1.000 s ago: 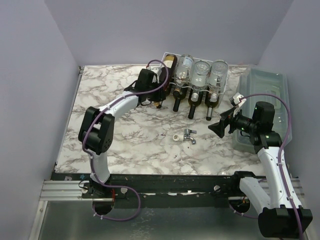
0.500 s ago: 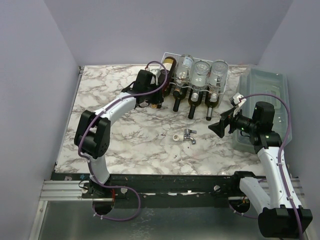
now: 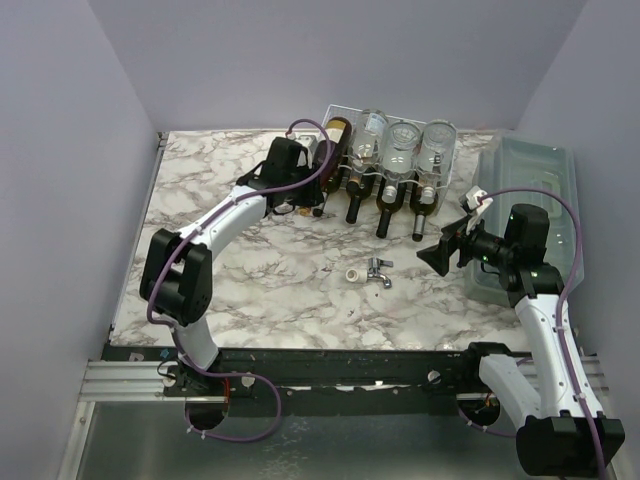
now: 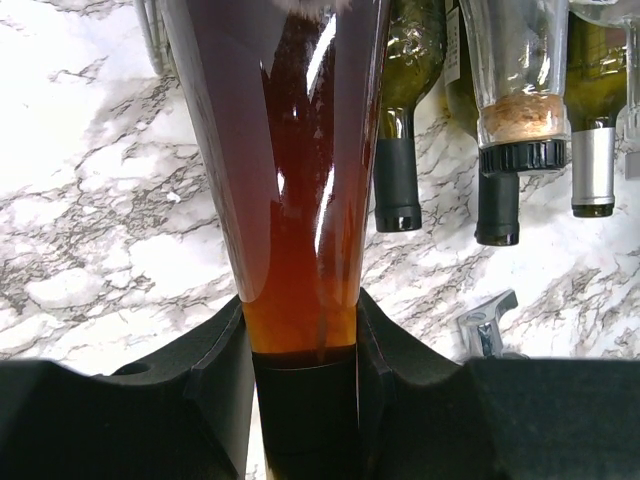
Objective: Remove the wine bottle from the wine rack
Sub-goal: Pick up the wine bottle from the wine rack.
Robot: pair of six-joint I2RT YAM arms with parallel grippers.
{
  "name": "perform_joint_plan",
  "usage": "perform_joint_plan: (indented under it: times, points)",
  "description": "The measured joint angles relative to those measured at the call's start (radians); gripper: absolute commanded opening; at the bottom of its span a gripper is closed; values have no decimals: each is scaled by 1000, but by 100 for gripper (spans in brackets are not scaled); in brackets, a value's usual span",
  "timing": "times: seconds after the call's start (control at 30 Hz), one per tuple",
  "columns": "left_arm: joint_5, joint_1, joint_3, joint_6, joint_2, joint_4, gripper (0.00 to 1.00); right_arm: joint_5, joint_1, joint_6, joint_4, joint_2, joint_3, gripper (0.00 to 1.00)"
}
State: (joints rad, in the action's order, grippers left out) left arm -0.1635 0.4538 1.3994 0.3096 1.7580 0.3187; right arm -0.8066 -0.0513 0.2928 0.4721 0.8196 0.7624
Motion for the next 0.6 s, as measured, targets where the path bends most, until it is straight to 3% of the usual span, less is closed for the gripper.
perform_joint_plan:
  times: [0.6]
  points:
    - [27,0,-11,-6,-49,12,0,2,0,4,0,-3,-8,100]
